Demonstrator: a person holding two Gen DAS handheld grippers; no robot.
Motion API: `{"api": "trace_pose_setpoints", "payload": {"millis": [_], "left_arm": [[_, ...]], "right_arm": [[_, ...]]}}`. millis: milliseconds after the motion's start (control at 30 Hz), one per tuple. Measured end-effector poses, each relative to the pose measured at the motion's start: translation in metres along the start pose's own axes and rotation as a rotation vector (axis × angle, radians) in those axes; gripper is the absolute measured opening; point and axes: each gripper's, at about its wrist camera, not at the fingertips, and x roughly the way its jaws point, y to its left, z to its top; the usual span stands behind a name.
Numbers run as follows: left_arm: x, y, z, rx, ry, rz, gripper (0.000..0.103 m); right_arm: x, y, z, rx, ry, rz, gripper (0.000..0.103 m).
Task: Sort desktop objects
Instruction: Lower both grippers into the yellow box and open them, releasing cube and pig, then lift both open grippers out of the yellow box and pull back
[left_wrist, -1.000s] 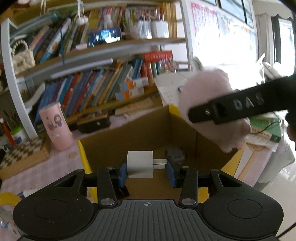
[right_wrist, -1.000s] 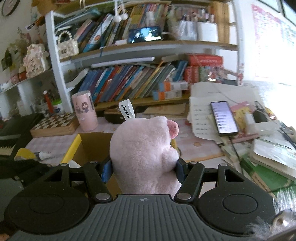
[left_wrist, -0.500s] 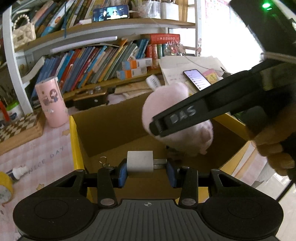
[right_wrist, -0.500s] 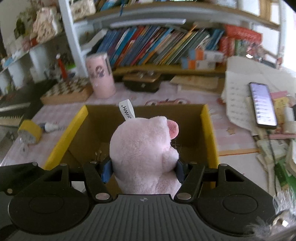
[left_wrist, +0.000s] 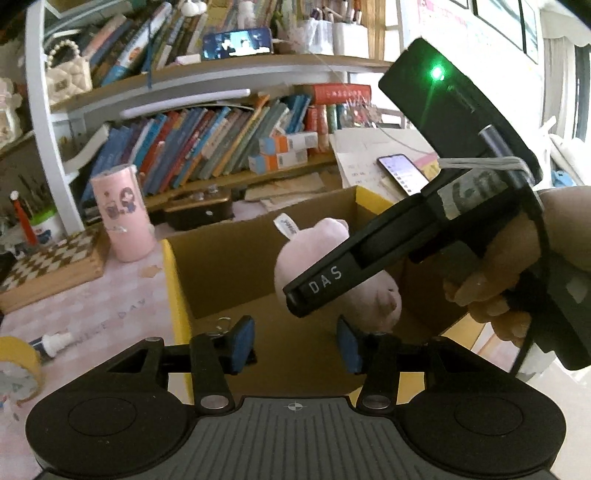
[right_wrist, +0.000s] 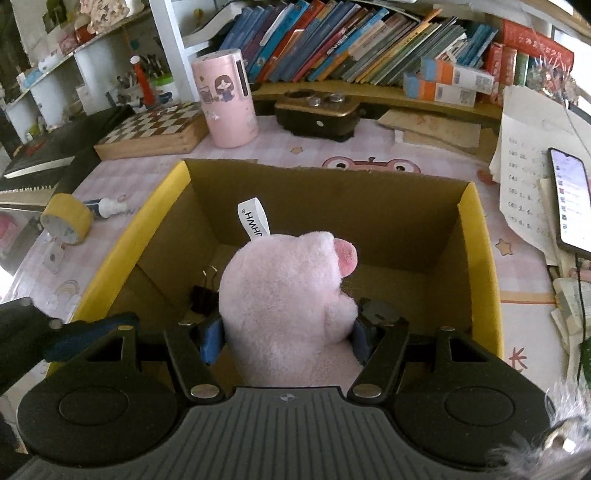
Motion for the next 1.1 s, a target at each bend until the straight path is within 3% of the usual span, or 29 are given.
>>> {"api": "trace_pose_setpoints", "payload": {"millis": [233, 567, 900, 1100], "left_arm": [[-0.018, 0.004, -0.002, -0.005, -0.035, 0.041, 0.06], [-0.044, 0.012, -0.005, -0.031, -0.089, 0.058, 0.066], [-0.073, 0.024, -0.021, -0.08, -0.136, 0.092, 0.071], [-0.084, 0.032, -0.033, -0.114, -0.146, 0.099, 0.075]], "right_arm": [[-0.007, 0.002, 0.002, 0.033, -0.05, 0.013, 0.076], [-0.054, 0.016, -0.011, 0.027, -0.189, -0.013, 0.077], [-0.108, 0.023, -0.047, 0.1, -0.354, -0.116, 0.077], [-0.135, 0.024, -0.078, 0.169, -0.408, -0.191, 0.077]]}}
